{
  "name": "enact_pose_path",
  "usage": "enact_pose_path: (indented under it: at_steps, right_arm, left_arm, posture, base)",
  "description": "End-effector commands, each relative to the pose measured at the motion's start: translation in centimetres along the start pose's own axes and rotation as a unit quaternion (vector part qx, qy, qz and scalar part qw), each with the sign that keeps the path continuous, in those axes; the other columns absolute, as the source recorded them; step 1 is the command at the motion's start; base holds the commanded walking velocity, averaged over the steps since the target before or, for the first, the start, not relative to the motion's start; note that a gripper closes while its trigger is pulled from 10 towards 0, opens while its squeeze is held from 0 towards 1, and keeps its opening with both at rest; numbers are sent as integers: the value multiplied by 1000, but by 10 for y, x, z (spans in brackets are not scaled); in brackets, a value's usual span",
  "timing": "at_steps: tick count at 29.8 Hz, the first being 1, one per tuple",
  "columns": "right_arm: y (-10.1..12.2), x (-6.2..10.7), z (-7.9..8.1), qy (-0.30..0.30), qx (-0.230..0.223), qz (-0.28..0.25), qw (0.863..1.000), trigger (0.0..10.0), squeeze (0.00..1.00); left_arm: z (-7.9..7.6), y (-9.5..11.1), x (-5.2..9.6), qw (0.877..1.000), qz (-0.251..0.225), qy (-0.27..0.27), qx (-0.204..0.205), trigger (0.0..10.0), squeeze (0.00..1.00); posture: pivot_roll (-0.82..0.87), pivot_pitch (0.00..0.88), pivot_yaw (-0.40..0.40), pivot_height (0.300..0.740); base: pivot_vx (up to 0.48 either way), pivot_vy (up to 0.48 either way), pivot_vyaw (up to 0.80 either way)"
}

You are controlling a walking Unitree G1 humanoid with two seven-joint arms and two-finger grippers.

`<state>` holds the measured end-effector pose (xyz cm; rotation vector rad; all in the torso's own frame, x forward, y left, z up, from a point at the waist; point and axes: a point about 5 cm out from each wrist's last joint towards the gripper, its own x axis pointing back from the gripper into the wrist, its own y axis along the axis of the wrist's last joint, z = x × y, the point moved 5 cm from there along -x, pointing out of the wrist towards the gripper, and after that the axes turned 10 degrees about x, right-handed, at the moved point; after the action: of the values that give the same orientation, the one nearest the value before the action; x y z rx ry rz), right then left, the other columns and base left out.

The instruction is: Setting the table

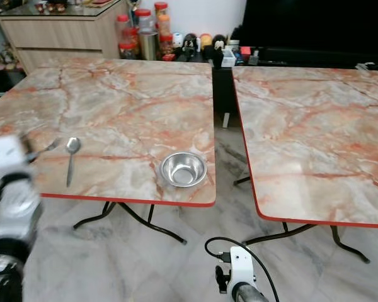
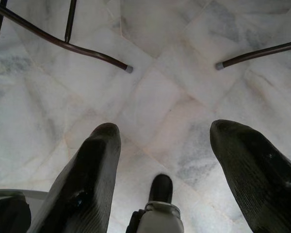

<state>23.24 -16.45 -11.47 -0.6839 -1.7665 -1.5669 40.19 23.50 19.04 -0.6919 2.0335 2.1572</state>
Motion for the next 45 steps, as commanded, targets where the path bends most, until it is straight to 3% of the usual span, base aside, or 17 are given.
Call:
enact_pose_path:
  at_steps: [1,3,11,13,14,15,16,17,18,19,20,21,23,27,32,36,45]
  right_arm:
    - [0,0,-3,-6,-3,0,1000,10000,0]
    - [-1,1,-5,-8,-4,1,1000,10000,0]
    - [-4,1,-8,-16,-11,4,1000,10000,0]
    - [-4,2,-8,-17,-12,4,1000,10000,0]
    - [-4,2,-8,-17,-12,4,1000,10000,0]
    - [-4,2,-9,-18,-12,3,1000,10000,0]
    - [-4,2,-9,-18,-12,4,1000,10000,0]
    - [-5,2,-9,-18,-12,4,1000,10000,0]
    - [-5,2,-9,-17,-12,4,1000,10000,0]
    - [-5,2,-9,-17,-12,4,1000,10000,0]
    - [-5,2,-9,-17,-12,4,1000,10000,0]
    - [-5,2,-9,-17,-11,4,1000,10000,0]
    - [-6,2,-8,-15,-10,5,1000,10000,0]
    - [-6,2,-7,-14,-10,5,1000,10000,0]
    - [-6,2,-7,-14,-10,5,1000,10000,0]
    - [-7,2,-5,-12,-12,6,1000,10000,0]
    - [-6,2,-4,-11,-14,6,1000,10000,0]
  left_arm:
    - [-36,7,-3,997,2,-78,23,10000,0]
    - [-65,9,-5,989,23,-116,89,10000,0]
    - [-107,-3,0,966,101,-147,189,10000,0]
    - [-120,-10,8,959,121,-179,184,10000,0]
    - [-127,-14,13,955,134,-193,180,10000,839]
    - [-131,-16,16,952,142,-204,181,10000,839]
    - [-137,-21,21,946,158,-217,182,10000,1000]
    - [-146,-28,28,936,186,-237,185,10000,1000]
    - [-150,-31,32,932,196,-244,183,10000,757]
    - [-152,-32,34,930,201,-247,182,10000,757]
    - [-154,-34,35,928,207,-250,182,10000,278]
    - [-156,-39,39,923,225,-251,184,10000,0]
    - [-161,-52,48,909,272,-248,194,10000,0]
    - [-164,-61,53,900,306,-235,202,10000,0]
    - [-165,-62,55,897,315,-236,202,10000,0]
    - [-168,-68,59,883,348,-221,224,10000,0]
    - [-170,-75,67,870,377,-220,229,10000,0]
  posture:
    - [-18,0,-7,728]
    - [-26,0,-3,728]
    - [-37,0,7,728]
    - [-42,0,11,728]
    - [-42,0,11,728]
    - [-42,0,10,728]
    - [-41,0,9,728]
    - [-40,0,9,728]
    - [-37,0,6,728]
    - [-37,0,6,728]
    - [-37,0,6,728]
    - [-36,0,6,728]
    - [-36,0,6,728]
    - [-38,0,11,728]
    - [-38,0,11,728]
    - [-36,0,16,728]
    - [-36,0,19,728]
  base:
    - [0,0,0]
    - [0,0,0]
    - [0,0,0]
    - [0,0,0]
    - [0,0,0]
    - [0,0,0]
    - [0,0,0]
    - [0,0,0]
    - [0,0,0]
    - [0,0,0]
    - [0,0,0]
    - [0,0,0]
    - [0,0,0]
    - [0,0,0]
    - [0,0,0]
    - [0,0,0]
    - [0,0,0]
